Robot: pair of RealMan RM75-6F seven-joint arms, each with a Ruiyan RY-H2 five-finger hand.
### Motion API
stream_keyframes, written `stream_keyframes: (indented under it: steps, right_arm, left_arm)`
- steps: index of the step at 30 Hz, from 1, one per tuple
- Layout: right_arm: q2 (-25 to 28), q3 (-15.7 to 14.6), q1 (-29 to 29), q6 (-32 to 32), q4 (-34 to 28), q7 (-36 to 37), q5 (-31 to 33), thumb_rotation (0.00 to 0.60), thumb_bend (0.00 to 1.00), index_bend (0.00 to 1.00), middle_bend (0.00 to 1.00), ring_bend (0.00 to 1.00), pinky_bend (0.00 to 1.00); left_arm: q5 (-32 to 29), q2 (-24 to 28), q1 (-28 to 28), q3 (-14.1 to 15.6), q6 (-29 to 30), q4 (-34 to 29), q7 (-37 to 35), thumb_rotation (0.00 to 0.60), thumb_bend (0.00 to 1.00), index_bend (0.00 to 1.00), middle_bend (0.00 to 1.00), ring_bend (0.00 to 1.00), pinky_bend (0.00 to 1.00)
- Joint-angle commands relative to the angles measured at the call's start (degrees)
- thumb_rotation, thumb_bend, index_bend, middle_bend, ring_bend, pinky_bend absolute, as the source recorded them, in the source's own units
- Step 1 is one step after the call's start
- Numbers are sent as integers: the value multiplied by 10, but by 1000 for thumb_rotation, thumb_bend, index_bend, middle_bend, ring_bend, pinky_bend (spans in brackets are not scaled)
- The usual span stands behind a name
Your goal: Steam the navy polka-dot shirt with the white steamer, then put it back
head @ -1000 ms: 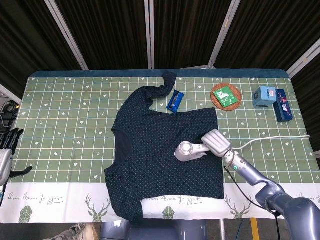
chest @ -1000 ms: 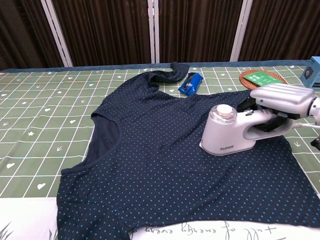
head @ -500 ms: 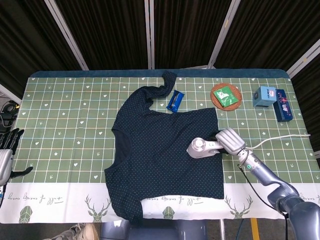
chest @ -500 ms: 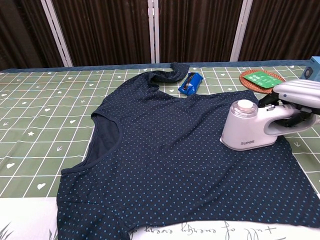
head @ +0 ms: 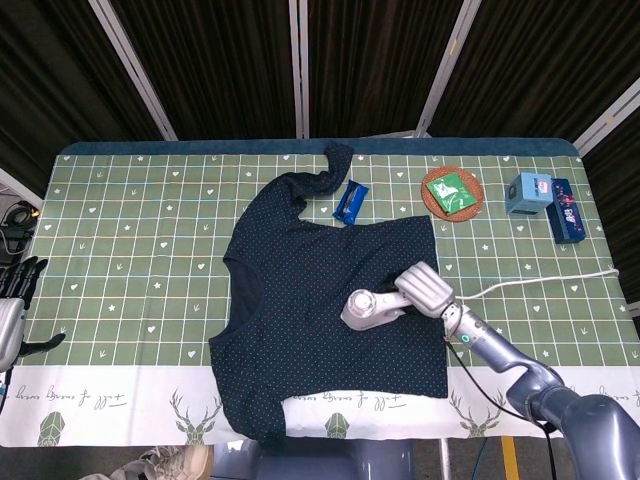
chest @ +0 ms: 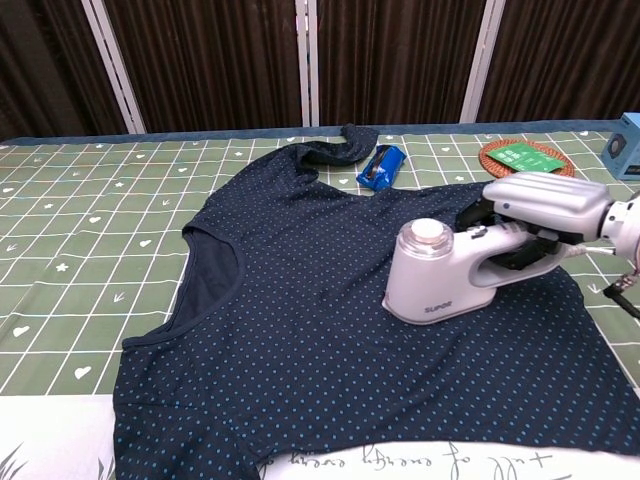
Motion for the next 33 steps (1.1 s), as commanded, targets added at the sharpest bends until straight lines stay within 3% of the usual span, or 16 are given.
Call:
stream_keyframes:
  steps: [1,14,23,33]
  right_arm:
    - [-7,8,14,-7,-28,-20,-2,600,902,715,615,633,831]
    - [-19,24,34,-22,-86,-83,2,600,903,715,615,633,831]
    - [10,12,6,-7,-62,-48,12,600,903,715,615,633,831]
    - [24,-7,-39,4,10,19,24,600,903,715,615,633,831]
  left_arm:
    - [-1,0,0,0,-1,1,0,600,0,0,0,0,0]
    - [-2,2,0,-1,-1,3,-5,600,0,0,0,0,0]
    - [-3,1,-1,0,-4,6,-5,600,0,0,0,0,0]
    - [-1,-8,-4,5,-7,2,13,600,0,0,0,0,0]
